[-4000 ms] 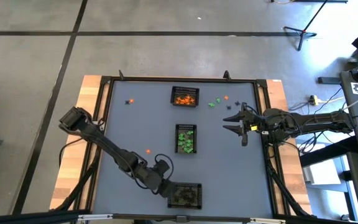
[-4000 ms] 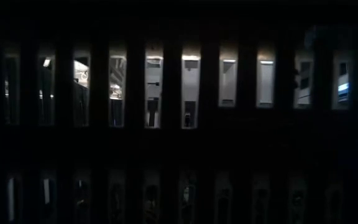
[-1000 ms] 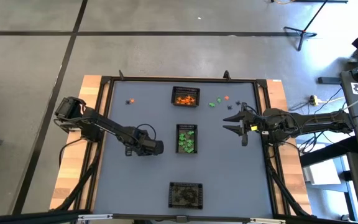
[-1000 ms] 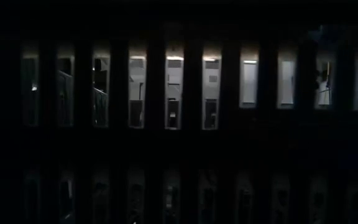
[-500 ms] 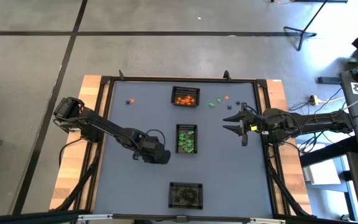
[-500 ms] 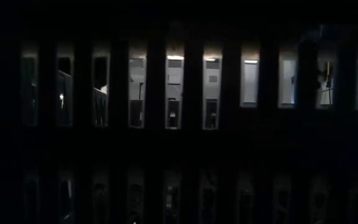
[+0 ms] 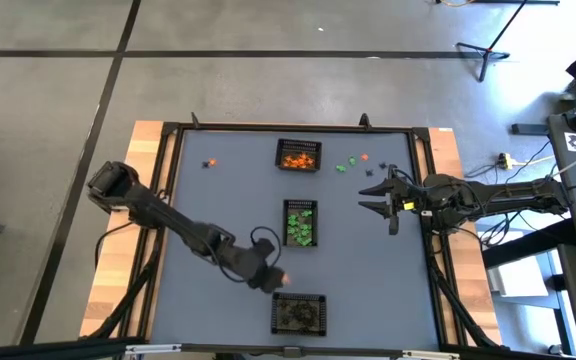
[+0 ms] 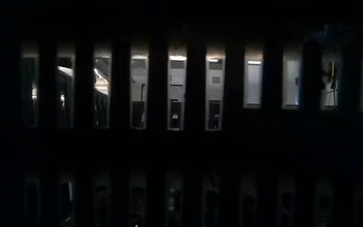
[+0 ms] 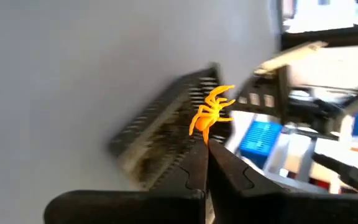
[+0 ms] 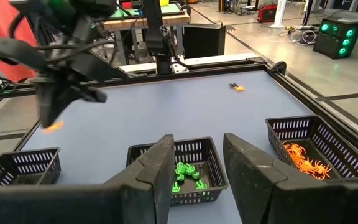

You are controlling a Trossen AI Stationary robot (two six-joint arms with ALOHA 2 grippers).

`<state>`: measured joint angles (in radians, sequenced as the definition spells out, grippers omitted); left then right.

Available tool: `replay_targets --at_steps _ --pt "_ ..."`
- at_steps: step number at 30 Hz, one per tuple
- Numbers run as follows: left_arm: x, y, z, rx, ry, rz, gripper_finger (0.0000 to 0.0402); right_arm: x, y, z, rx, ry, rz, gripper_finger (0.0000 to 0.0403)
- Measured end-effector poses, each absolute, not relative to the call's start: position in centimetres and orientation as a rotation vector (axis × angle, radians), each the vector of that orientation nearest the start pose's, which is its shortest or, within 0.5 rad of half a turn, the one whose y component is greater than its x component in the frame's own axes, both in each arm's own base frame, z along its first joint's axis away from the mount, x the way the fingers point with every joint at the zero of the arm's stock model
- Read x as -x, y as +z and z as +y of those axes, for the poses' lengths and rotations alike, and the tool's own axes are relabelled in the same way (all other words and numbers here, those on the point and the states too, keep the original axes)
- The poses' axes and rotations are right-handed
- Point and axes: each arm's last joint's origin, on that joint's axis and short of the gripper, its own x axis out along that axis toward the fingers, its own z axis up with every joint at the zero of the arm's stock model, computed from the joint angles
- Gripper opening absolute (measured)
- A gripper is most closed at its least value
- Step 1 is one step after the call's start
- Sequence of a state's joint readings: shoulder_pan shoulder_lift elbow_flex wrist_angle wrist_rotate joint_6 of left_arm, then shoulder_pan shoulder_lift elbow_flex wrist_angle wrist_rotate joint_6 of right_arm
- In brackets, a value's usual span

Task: Sort Halloween decoration
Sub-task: Put the black spider toy into the bottom black bin

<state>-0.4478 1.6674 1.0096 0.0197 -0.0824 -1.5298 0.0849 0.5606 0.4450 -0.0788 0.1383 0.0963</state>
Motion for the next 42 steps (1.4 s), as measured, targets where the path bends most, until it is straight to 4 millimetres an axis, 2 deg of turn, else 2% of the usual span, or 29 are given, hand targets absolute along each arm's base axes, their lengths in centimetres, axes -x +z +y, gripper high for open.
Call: replay_targets --at_steps 5,9,14,27,30,38,42 --pt "-32.7 20.0 -17.3 1.273 0.078 0.637 0.0 -14.1 25.7 0.8 -0.074 -0.062 0.19 0.0137" --pt "-32.9 19.3 -18.2 1.295 0.078 0.586 0.0 -14.1 25.7 0.8 -0.074 -0.062 0.19 0.0137" --pt "-33.0 18.4 -18.4 1.373 0.149 0.581 0.0 -14.1 25.7 0.8 -0.074 -0.062 0.19 0.0137" --pt "-32.8 18.0 -18.6 1.446 0.2 0.612 0.0006 -14.1 25.7 0.8 -0.074 -0.062 0.19 0.0137" --pt "-32.6 17.9 -18.7 1.46 0.206 0.63 0.0034 -14.1 25.7 0.8 -0.074 -0.062 0.19 0.0137" --pt "-32.2 17.8 -19.4 1.478 0.21 0.653 0.0146 -14.1 25.7 0.8 -0.074 -0.062 0.191 0.0137" --pt "-32.1 17.8 -19.3 1.481 0.221 0.664 0.0189 -14.1 25.7 0.8 -0.074 -0.063 0.191 0.0137"
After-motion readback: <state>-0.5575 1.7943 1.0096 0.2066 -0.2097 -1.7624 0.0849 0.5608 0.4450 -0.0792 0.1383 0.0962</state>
